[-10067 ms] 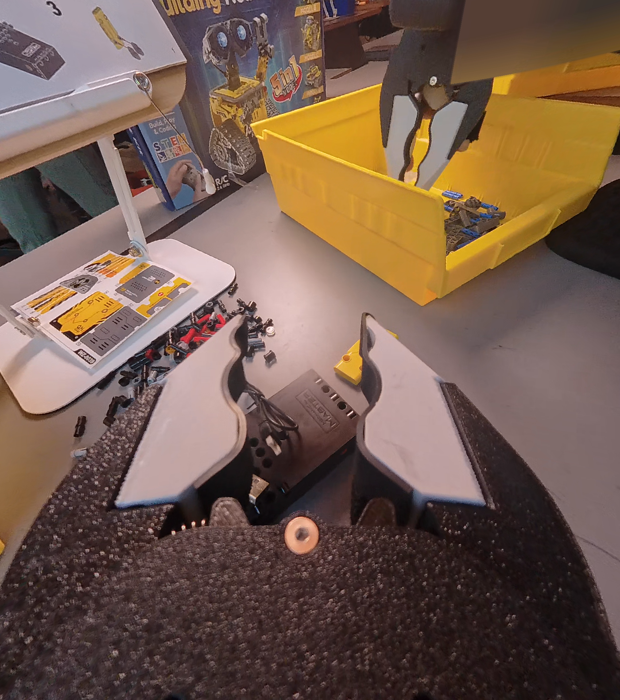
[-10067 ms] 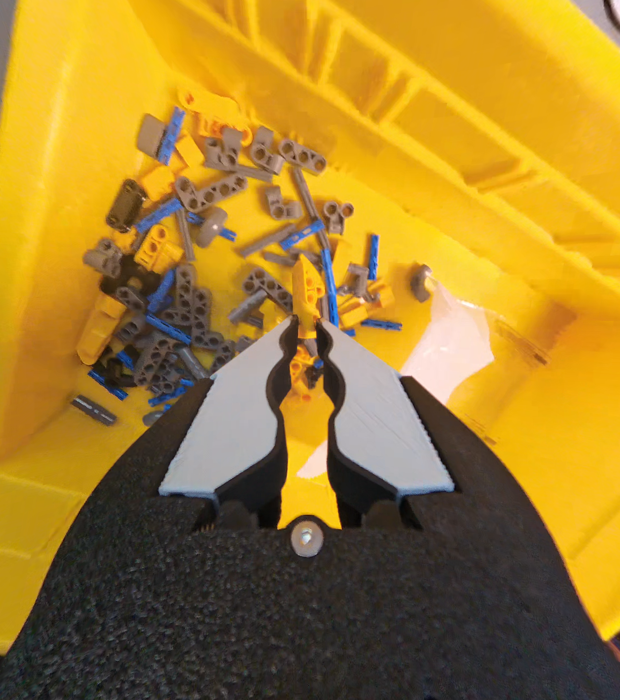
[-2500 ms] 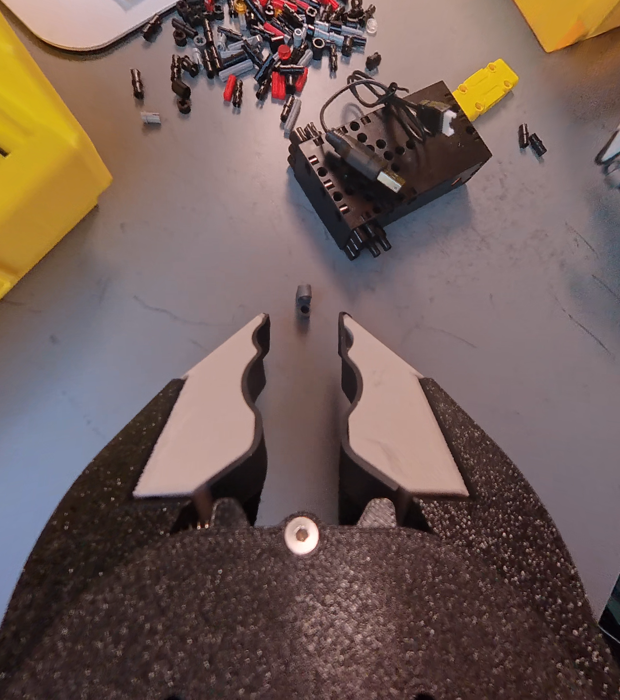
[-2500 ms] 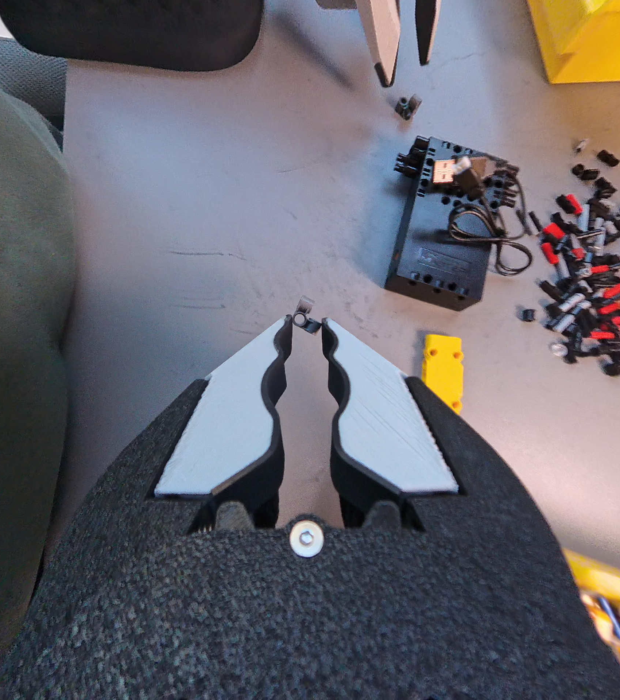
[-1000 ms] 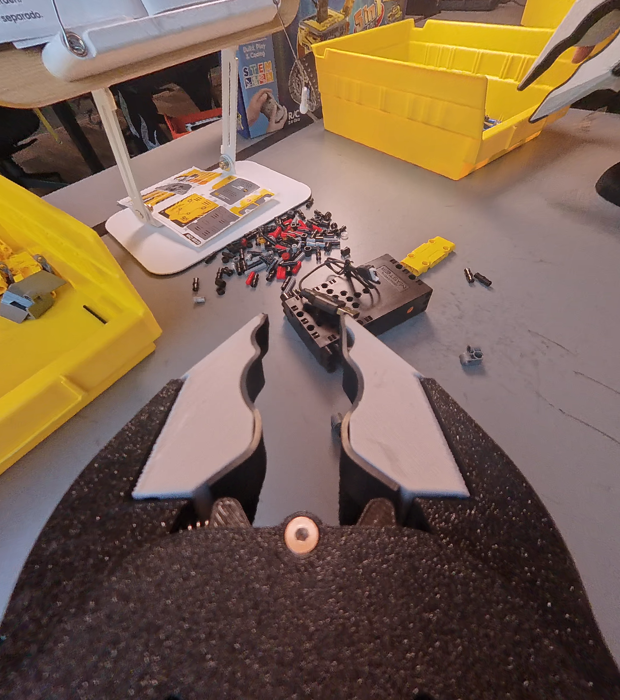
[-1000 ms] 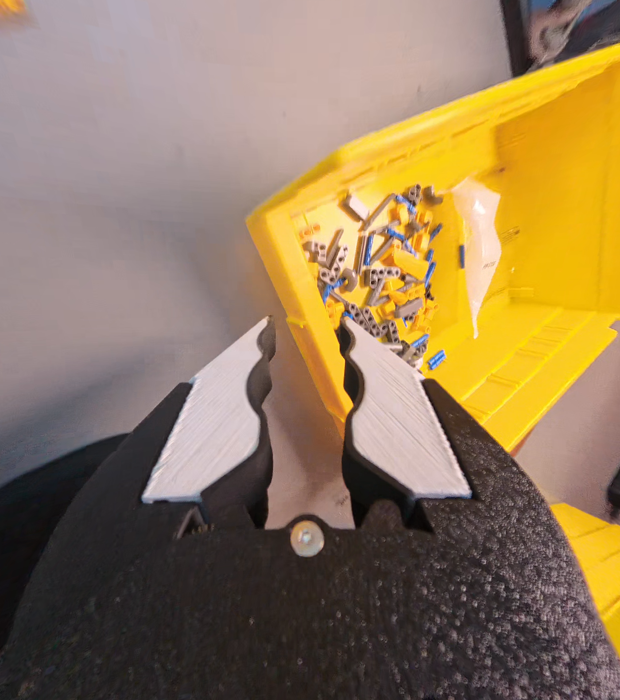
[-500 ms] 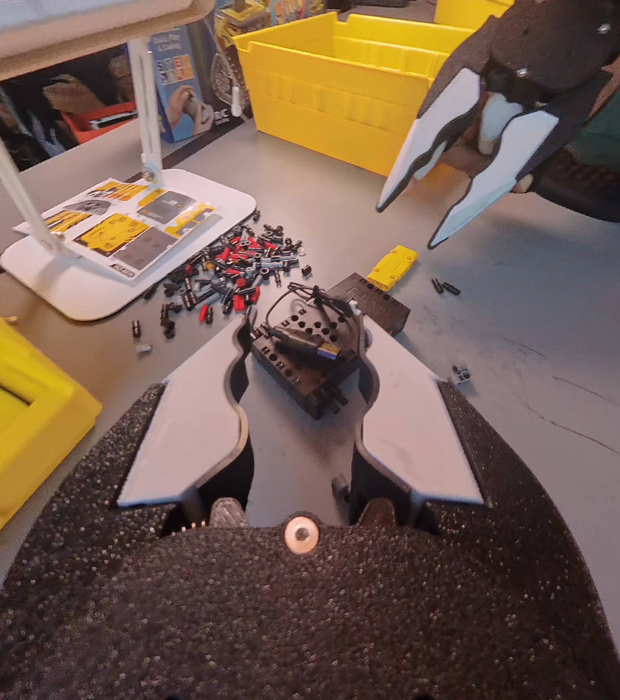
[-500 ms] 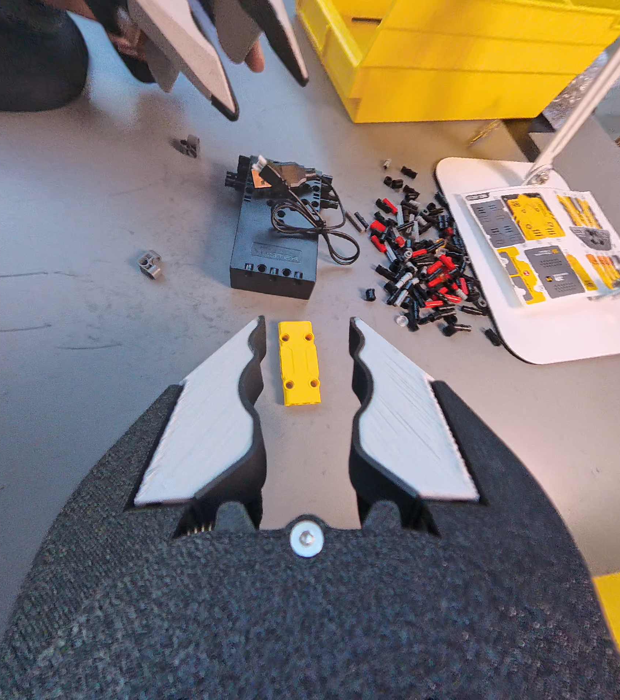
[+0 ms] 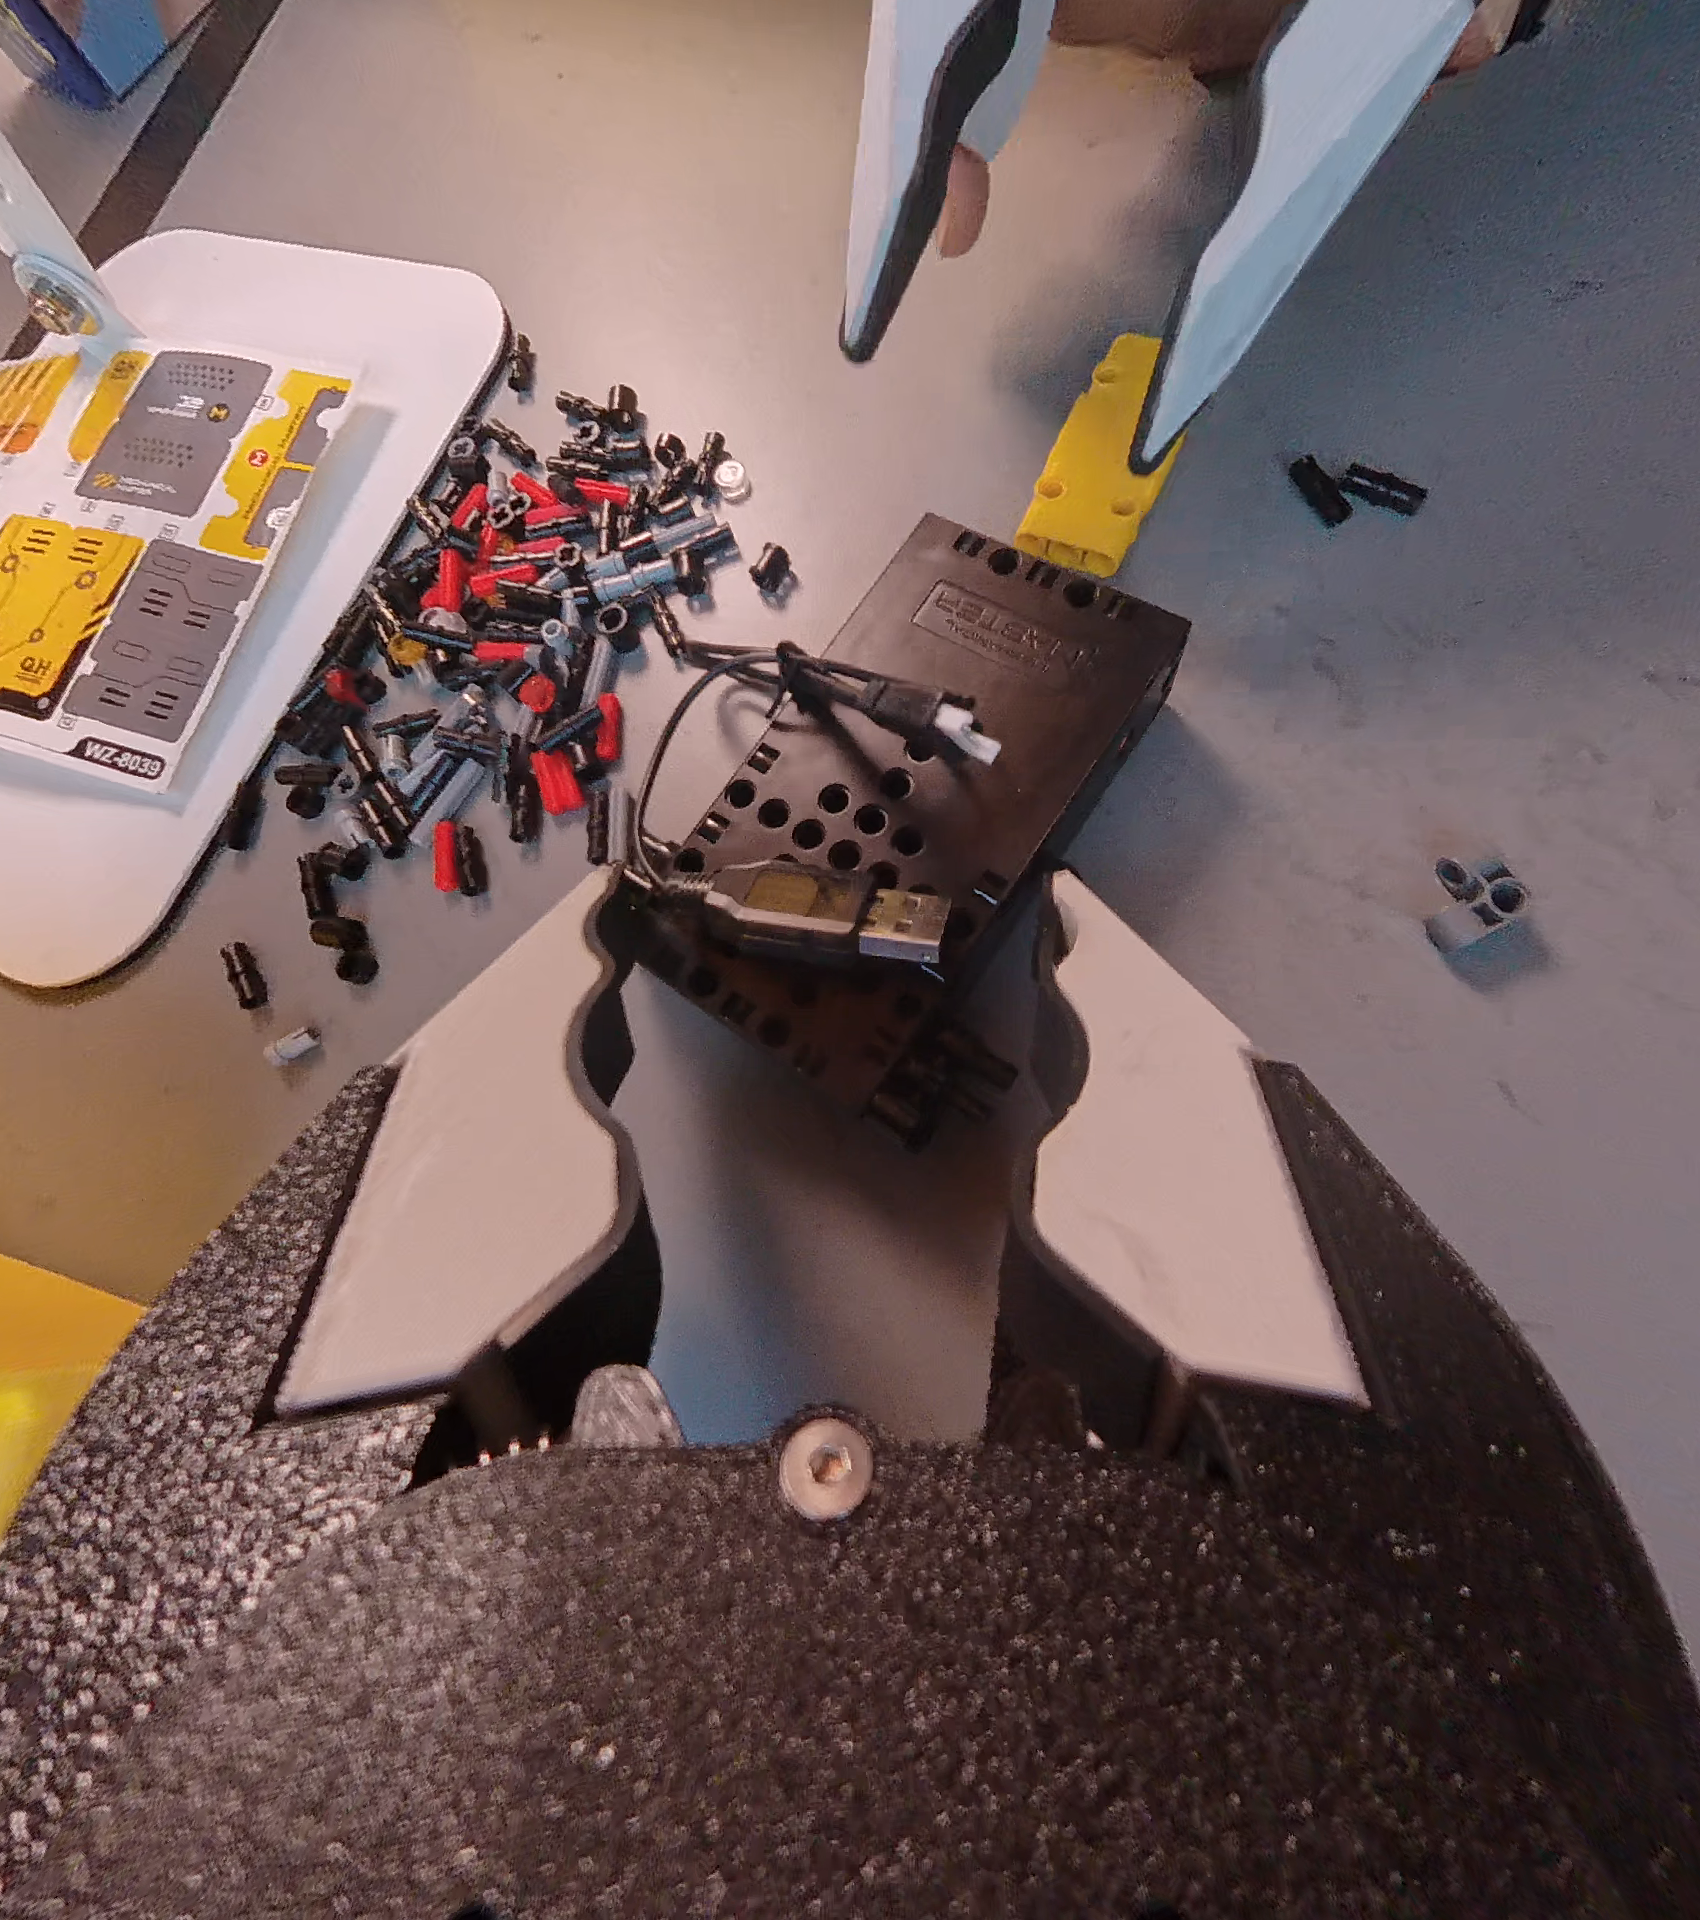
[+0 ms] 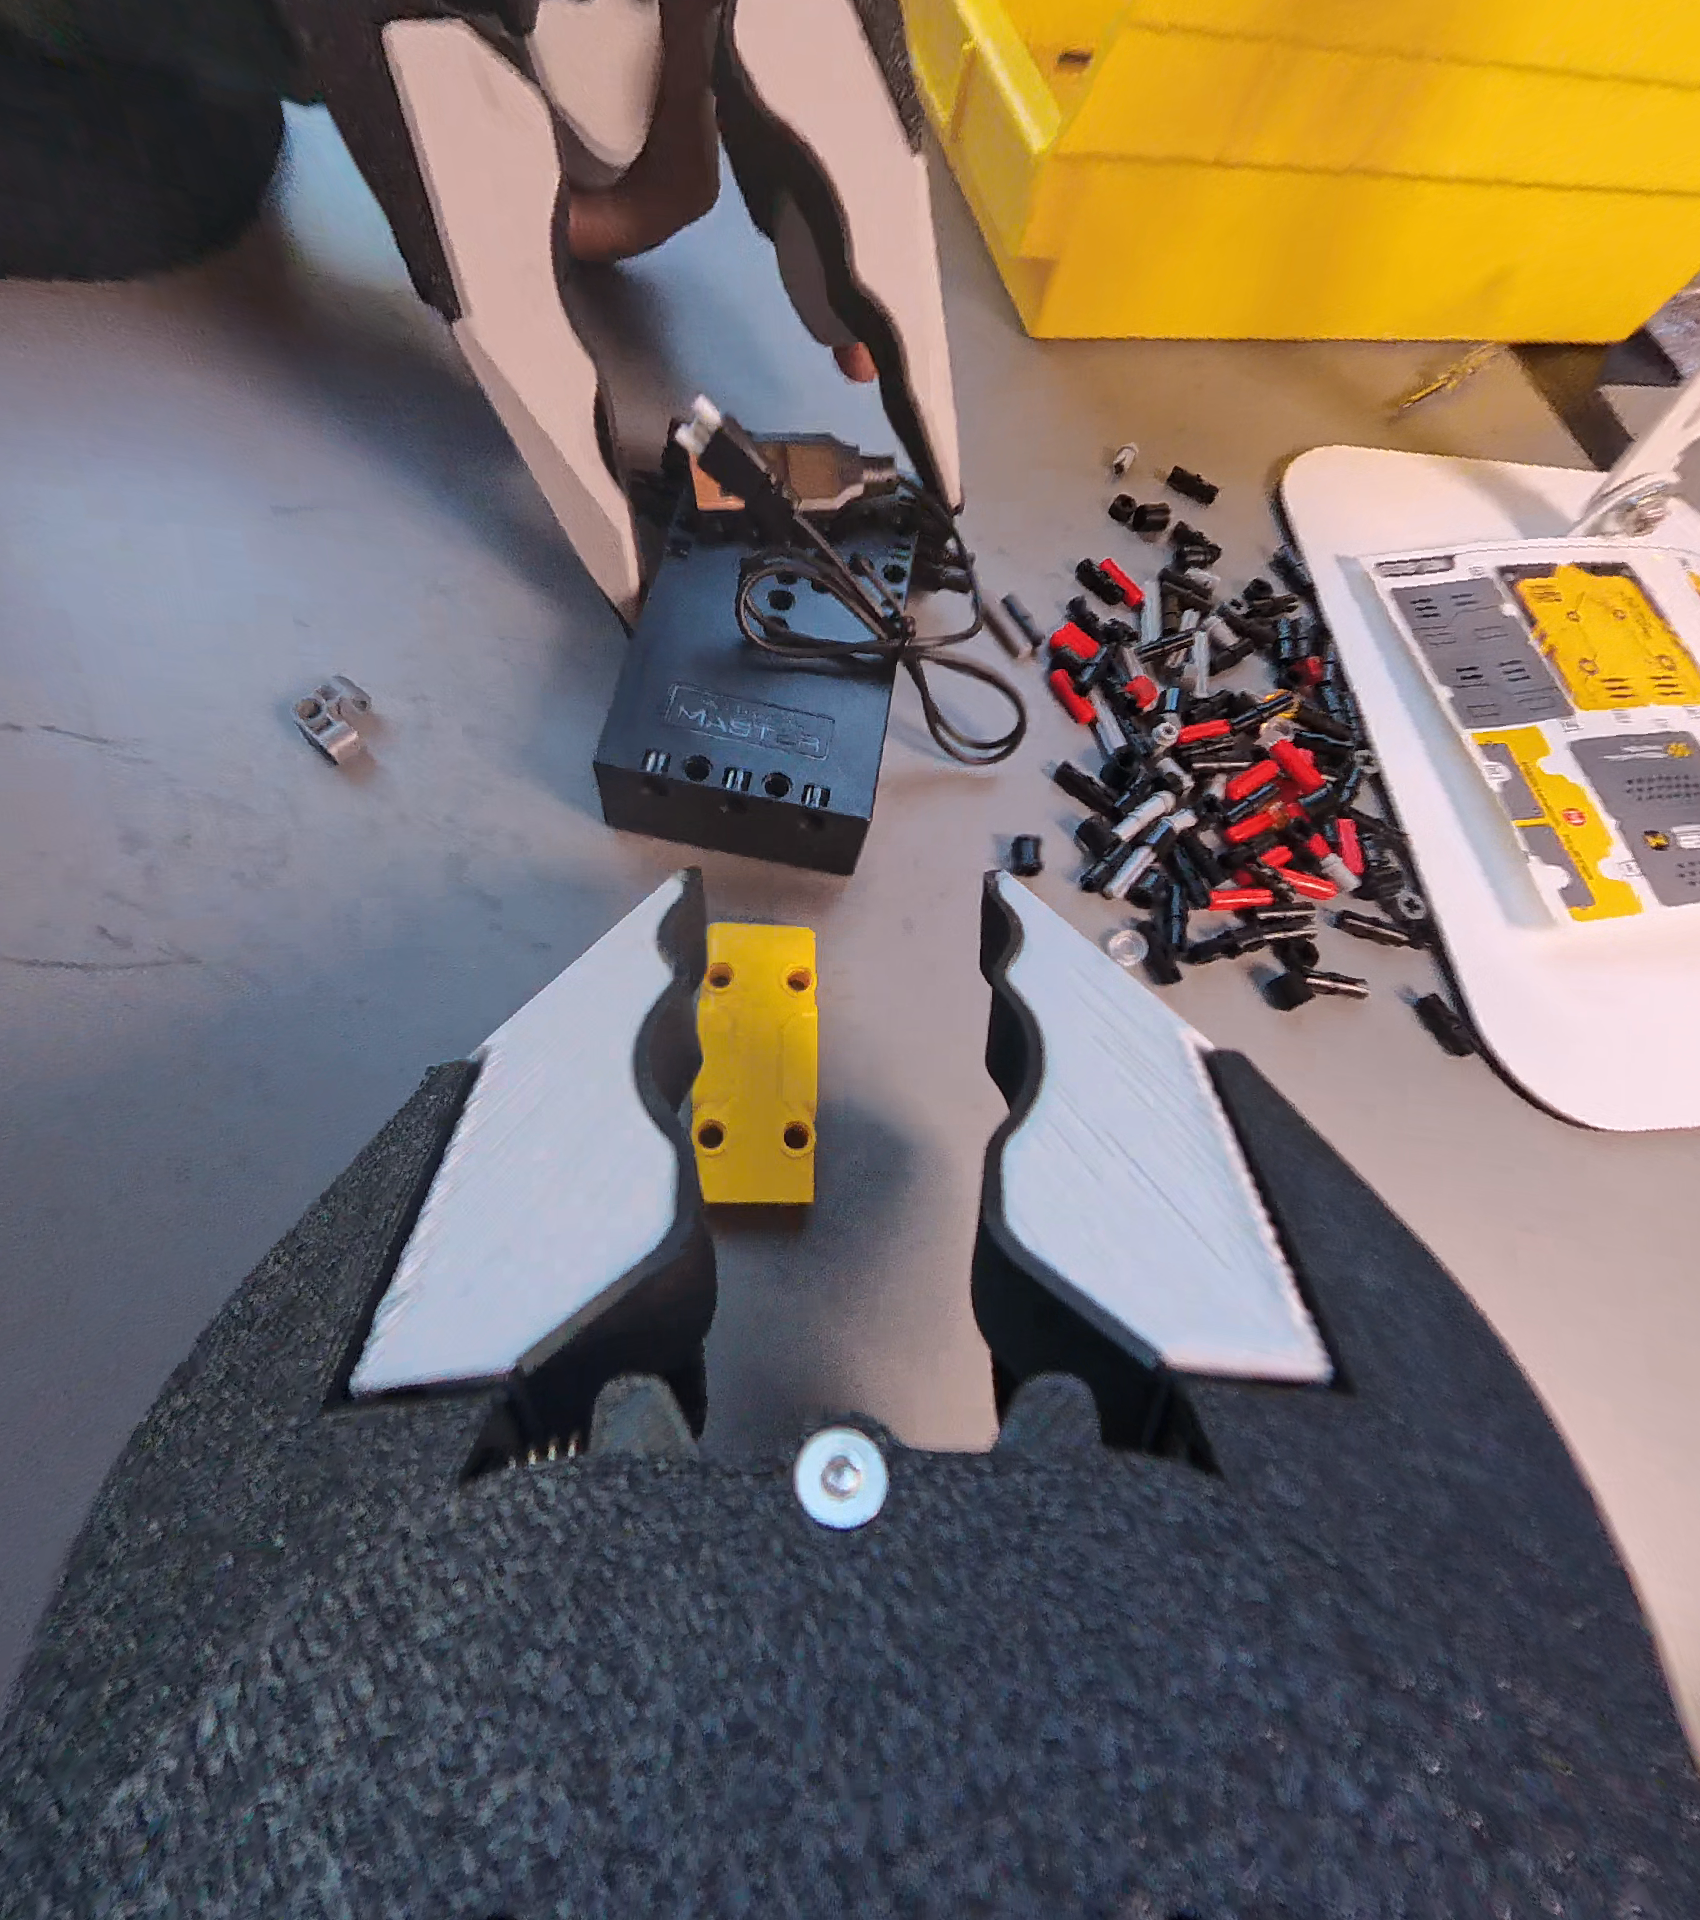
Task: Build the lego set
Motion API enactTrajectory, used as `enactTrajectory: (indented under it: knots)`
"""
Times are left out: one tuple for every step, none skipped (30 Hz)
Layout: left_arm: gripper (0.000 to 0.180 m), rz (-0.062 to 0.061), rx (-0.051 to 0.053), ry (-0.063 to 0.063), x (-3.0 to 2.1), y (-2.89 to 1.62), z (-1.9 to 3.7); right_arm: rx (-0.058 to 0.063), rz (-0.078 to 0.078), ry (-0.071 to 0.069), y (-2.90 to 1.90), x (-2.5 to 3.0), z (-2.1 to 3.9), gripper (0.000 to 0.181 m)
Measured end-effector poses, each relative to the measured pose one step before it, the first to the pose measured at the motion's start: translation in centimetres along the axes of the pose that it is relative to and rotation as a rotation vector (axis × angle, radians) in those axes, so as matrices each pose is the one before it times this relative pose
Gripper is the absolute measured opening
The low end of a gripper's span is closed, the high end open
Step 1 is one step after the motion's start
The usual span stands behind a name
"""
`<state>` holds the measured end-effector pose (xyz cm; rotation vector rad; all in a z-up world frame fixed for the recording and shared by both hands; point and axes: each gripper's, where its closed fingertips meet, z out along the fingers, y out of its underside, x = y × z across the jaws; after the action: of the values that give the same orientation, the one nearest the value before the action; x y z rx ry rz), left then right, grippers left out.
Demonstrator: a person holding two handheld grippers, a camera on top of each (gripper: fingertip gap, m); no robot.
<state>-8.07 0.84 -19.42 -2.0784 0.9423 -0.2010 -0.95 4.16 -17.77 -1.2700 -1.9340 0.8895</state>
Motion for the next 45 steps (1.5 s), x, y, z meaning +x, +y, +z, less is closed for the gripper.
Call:
enactTrajectory:
  knots:
    - [0.077,-0.0137,-0.0038,-0.0150,-0.298,-0.058,0.151,0.0573,0.0173,0.0217,-0.764,0.449,-0.572,0.051]
    - [0.076,-0.0129,-0.0072,-0.0253,-0.412,0.009,0.125,0.0578,0.0320,0.0039,-0.737,0.222,-0.498,0.048]
    - [0.075,-0.0115,-0.0089,-0.0283,-0.432,0.046,0.089,0.0240,0.0347,0.0005,-0.298,0.202,-0.286,0.046]
    - [0.074,-0.0117,-0.0103,-0.0243,-0.376,0.059,0.042,-0.0074,0.0238,0.0019,0.134,0.218,-0.042,0.048]
    - [0.074,-0.0148,-0.0110,-0.0221,-0.369,0.090,0.012,-0.0213,0.0069,-0.0006,0.332,0.127,0.075,0.050]
    - [0.074,-0.0209,-0.0109,-0.0255,-0.408,0.129,-0.004,-0.0225,-0.0030,-0.0047,0.331,-0.008,0.091,0.053]
    - [0.074,-0.0179,-0.0086,-0.0251,-0.344,0.140,-0.046,-0.0239,-0.0095,-0.0049,0.374,-0.061,0.078,0.055]
    - [0.073,-0.0093,-0.0039,-0.0181,-0.145,0.135,-0.085,-0.0254,-0.0091,-0.0113,0.395,-0.216,0.067,0.056]
    - [0.073,-0.0054,-0.0021,-0.0134,-0.001,0.128,-0.110,-0.0368,-0.0098,-0.0246,0.559,-0.441,0.104,0.057]
    - [0.072,-0.0017,-0.0054,-0.0135,0.030,0.155,-0.134,-0.0393,-0.0148,-0.0110,0.605,-0.269,0.134,0.058]
    - [0.072,0.0010,-0.0091,-0.0141,0.020,0.163,-0.153,-0.0340,-0.0155,0.0000,0.527,-0.117,0.156,0.058]
    - [0.071,0.0070,-0.0086,-0.0120,0.044,0.167,-0.132,-0.0374,-0.0130,-0.0129,0.561,-0.288,0.163,0.058]
    - [0.070,0.0126,-0.0040,-0.0092,0.049,0.131,-0.105,-0.0272,-0.0093,-0.0066,0.419,-0.174,0.152,0.058]
    - [0.070,0.0143,0.0013,-0.0070,0.046,0.118,-0.068,-0.0208,-0.0049,-0.0046,0.317,-0.110,0.109,0.058]
    - [0.069,0.0090,0.0059,-0.0033,0.048,0.088,-0.069,-0.0174,-0.0021,-0.0092,0.262,-0.171,0.037,0.057]
    - [0.068,0.0035,0.0076,0.0043,0.090,0.034,-0.105,-0.0043,-0.0061,0.0045,0.091,0.023,-0.016,0.055]
    - [0.066,0.0099,0.0088,0.0158,0.246,0.002,-0.192,0.0025,-0.0028,0.0020,-0.019,-0.036,-0.039,0.050]
    - [0.066,0.0048,0.0077,0.0179,0.337,-0.008,-0.201,-0.0024,-0.0018,0.0020,0.010,-0.050,-0.019,0.047]
    - [0.066,-0.0083,0.0054,0.0076,0.261,-0.007,-0.141,-0.0075,-0.0071,0.0060,0.083,-0.008,0.004,0.045]
    - [0.066,-0.0063,0.0021,-0.0010,0.163,-0.028,-0.056,-0.0016,-0.0062,-0.0006,-0.026,-0.142,-0.005,0.042]
    - [0.066,0.0040,-0.0033,-0.0050,0.113,-0.014,0.005,-0.0031,-0.0046,-0.0002,-0.014,-0.130,-0.004,0.040]
    - [0.066,0.0085,-0.0046,-0.0052,0.076,-0.067,0.057,-0.0044,-0.0072,0.0035,-0.015,-0.063,-0.011,0.038]
    - [0.066,0.0045,0.0001,0.0002,0.108,-0.139,0.107,-0.0044,-0.0099,-0.0047,-0.004,-0.185,-0.015,0.034]
    - [0.066,0.0021,0.0054,0.0038,0.114,-0.188,0.158,-0.0018,-0.0083,-0.0081,-0.021,-0.248,0.025,0.029]
    - [0.066,0.0028,0.0068,0.0023,0.064,-0.223,0.212,0.0002,-0.0051,-0.0060,-0.025,-0.199,0.024,0.024]
    - [0.066,0.0036,0.0053,0.0015,0.022,-0.223,0.238,-0.0004,-0.0030,-0.0014,-0.013,-0.099,0.011,0.023]
    - [0.066,0.0051,0.0026,0.0013,-0.009,-0.208,0.222,-0.0023,-0.0031,0.0020,0.007,0.005,-0.014,0.023]
    - [0.066,0.0047,0.0011,-0.0015,-0.044,-0.196,0.222,-0.0003,0.0002,0.0003,-0.006,-0.002,0.007,0.023]
    - [0.066,0.0039,0.0005,-0.0059,-0.067,-0.155,0.181,0.0015,0.0014,-0.0007,-0.010,0.007,0.005,0.023]
    - [0.066,0.0050,0.0006,-0.0078,-0.074,-0.110,0.117,0.0030,0.0021,0.0004,-0.001,0.017,0.014,0.023]
    - [0.065,0.0053,0.0026,-0.0051,-0.024,-0.080,0.011,0.0039,0.0020,0.0027,-0.033,0.056,0.012,0.022]
    - [0.066,-0.0016,0.0097,-0.0029,-0.026,-0.123,-0.125,0.0027,-0.0009,0.0053,-0.022,0.098,-0.022,0.022]
    - [0.068,-0.0164,0.0244,0.0031,-0.014,-0.308,-0.306,0.0081,-0.0012,0.0003,-0.131,0.000,-0.084,0.022]
    - [0.067,-0.0287,0.0382,0.0097,0.010,-0.513,-0.502,0.0193,0.0001,-0.0063,-0.328,-0.090,-0.181,0.022]
    - [0.066,-0.0288,0.0463,0.0093,-0.020,-0.656,-0.626,0.0319,0.0003,-0.0054,-0.570,-0.089,-0.285,0.022]
    - [0.063,-0.0199,0.0484,0.0068,0.000,-0.724,-0.680,0.0358,0.0011,-0.0064,-0.684,-0.121,-0.314,0.022]
    - [0.061,-0.0101,0.0466,0.0108,0.154,-0.745,-0.628,0.0401,0.0024,-0.0088,-0.808,-0.177,-0.293,0.022]
    - [0.056,-0.0008,0.0438,0.0234,0.476,-0.756,-0.524,0.0463,0.0021,-0.0098,-0.940,-0.249,-0.227,0.022]
    - [0.050,0.0121,0.0424,0.0377,0.855,-0.753,-0.372,0.0480,0.0038,-0.0170,-0.984,-0.400,-0.129,0.022]
    - [0.046,0.0276,0.0386,0.0422,1.063,-0.697,-0.179,0.0496,0.0095,-0.0222,-0.991,-0.512,-0.010,0.022]
    - [0.045,0.0405,0.0286,0.0376,1.116,-0.581,0.013,0.0477,0.0186,-0.0330,-0.928,-0.656,0.088,0.022]
    - [0.044,0.0461,0.0189,0.0367,1.126,-0.471,0.164,0.0384,0.0228,-0.0374,-0.713,-0.691,0.147,0.022]
    - [0.042,0.0375,0.0152,0.0367,1.095,-0.407,0.237,0.0305,0.0202,-0.0302,-0.542,-0.552,0.168,0.023]
    - [0.042,0.0169,0.0142,0.0335,0.904,-0.348,0.254,0.0237,0.0157,-0.0242,-0.370,-0.432,0.132,0.023]
    - [0.041,-0.0050,0.0111,0.0308,0.701,-0.232,0.224,0.0194,0.0116,-0.0176,-0.272,-0.312,0.096,0.023]
